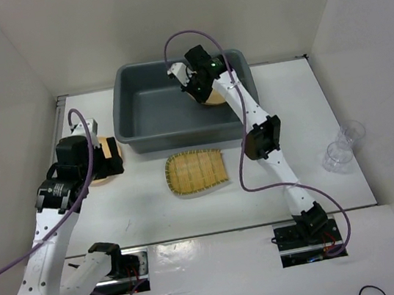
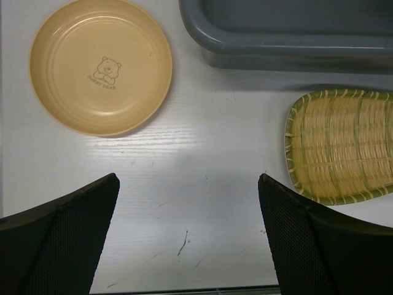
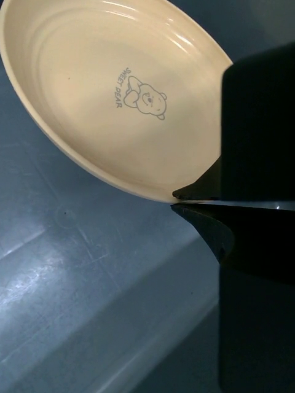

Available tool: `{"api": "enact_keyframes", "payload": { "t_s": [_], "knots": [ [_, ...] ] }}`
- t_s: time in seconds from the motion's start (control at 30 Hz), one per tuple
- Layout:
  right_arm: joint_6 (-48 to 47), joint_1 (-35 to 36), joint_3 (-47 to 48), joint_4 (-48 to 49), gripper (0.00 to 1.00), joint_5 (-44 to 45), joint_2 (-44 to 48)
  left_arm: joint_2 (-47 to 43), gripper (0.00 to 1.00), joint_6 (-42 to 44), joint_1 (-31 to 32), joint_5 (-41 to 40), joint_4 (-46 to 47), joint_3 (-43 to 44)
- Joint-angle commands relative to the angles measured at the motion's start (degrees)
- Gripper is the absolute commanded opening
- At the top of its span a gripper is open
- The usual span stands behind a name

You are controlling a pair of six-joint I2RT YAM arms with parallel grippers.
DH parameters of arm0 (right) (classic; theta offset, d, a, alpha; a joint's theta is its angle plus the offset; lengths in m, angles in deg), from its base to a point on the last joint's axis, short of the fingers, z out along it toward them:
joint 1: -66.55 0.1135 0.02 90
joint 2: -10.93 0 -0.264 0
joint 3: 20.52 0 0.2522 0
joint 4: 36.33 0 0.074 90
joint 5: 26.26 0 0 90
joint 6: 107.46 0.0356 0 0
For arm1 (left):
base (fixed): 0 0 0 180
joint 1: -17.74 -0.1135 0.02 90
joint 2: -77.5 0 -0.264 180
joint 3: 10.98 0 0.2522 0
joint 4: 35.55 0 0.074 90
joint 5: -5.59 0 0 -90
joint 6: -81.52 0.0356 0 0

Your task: Place the mixed dishes into the plastic bin

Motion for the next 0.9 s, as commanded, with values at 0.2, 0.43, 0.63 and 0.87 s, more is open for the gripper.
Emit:
{"api": "enact_keyframes", "payload": {
  "t_s": [0.2,0.43,0.63,0.87],
  "knots": [
    [0.61,-0.31,-3.01,-1.39,0.02,1.97,-3.74,1.00,1.00,0.24,-0.29,-0.41,1.43,-0.24],
    [2.27,-0.31,1.62,-1.39,0.32,4.34,-4.28,1.61,1.00,0.24,-0.29,-0.41,1.43,-0.24],
    [7.10,-0.31,8.06,-1.39,0.93,-0.83,5.63,2.14,1.00,-0.81,-0.81,-2.16,1.43,-0.24],
    [13.09,4.78,1.34,-1.39,0.99,4.50,30.67,5.90,1.00,-7.04,-5.12,-11.04,-0.67,1.77]
  ]
}}
